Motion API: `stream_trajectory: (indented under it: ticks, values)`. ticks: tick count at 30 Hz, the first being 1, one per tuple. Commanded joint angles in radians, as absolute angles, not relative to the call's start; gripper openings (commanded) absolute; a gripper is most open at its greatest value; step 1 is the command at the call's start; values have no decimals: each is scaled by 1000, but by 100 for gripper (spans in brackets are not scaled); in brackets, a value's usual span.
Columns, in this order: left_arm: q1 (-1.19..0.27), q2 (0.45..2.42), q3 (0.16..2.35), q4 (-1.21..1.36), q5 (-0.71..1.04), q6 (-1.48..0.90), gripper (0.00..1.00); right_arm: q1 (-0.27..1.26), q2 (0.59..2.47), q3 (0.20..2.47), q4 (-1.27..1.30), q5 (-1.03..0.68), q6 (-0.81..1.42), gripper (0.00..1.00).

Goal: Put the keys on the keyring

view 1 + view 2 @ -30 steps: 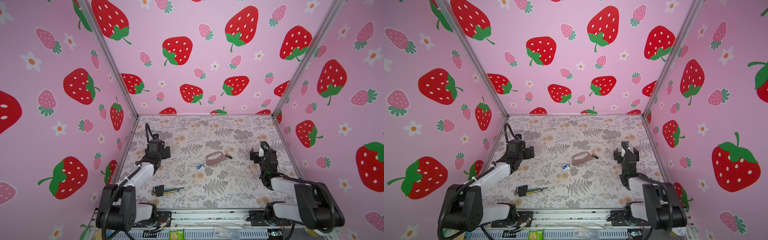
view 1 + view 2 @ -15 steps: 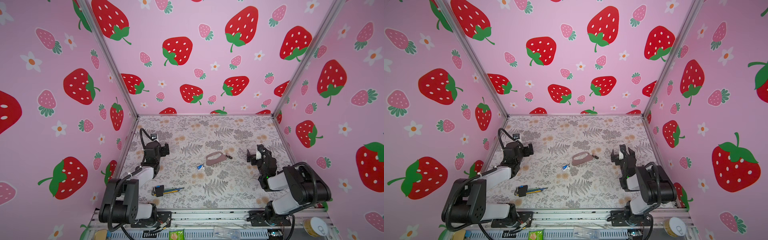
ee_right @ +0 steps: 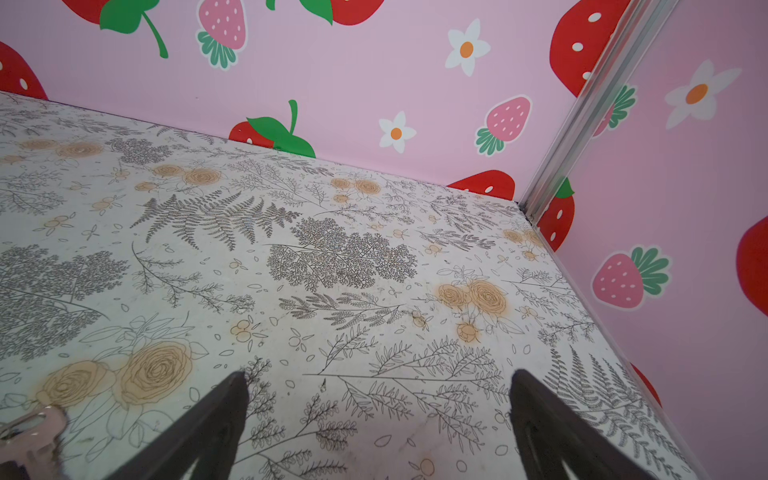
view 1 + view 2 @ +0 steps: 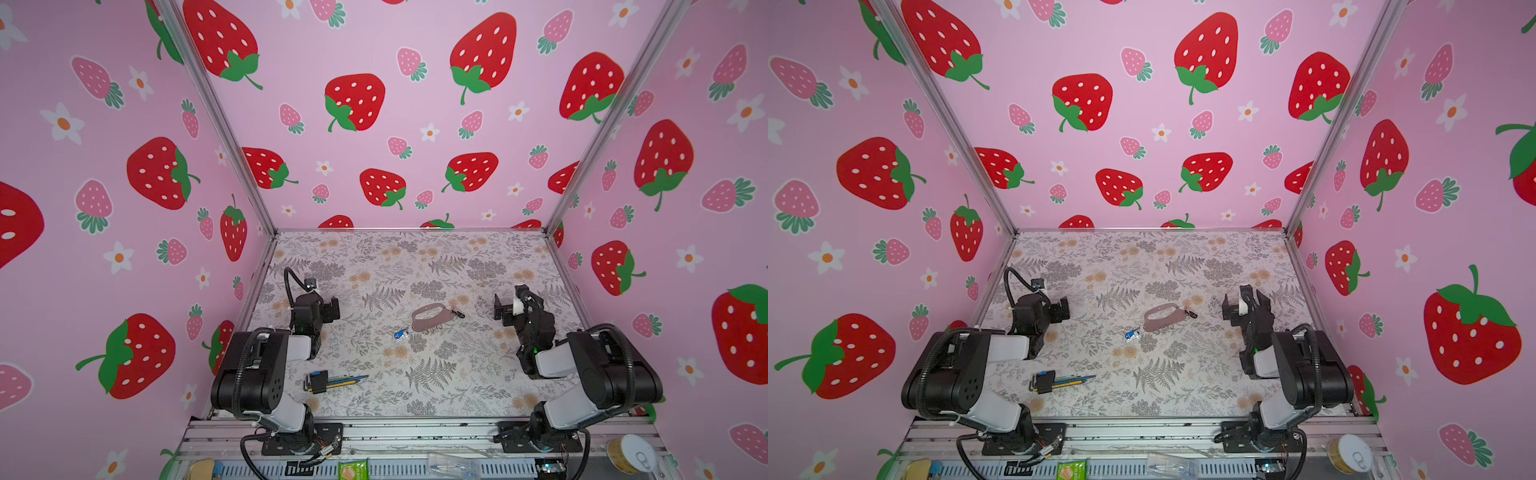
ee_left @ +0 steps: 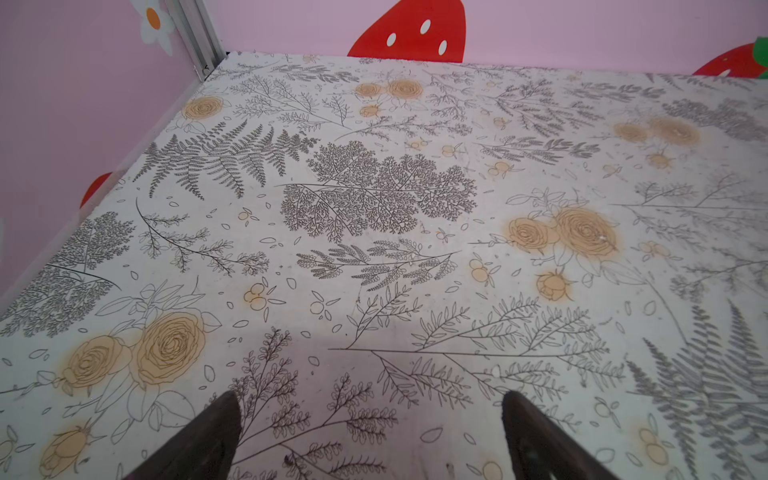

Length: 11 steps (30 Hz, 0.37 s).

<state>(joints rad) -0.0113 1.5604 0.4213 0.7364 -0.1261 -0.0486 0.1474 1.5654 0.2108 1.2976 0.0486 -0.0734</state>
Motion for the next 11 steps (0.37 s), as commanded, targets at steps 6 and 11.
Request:
stream_trajectory:
  ticks: [6, 11]
  values:
    - [-9, 1562, 472, 743, -47, -15, 99, 140, 1574, 254, 1276, 117, -33, 99]
    - [1, 1548, 457, 753, -28, -23, 99, 141, 1571, 261, 1264, 166, -9, 99]
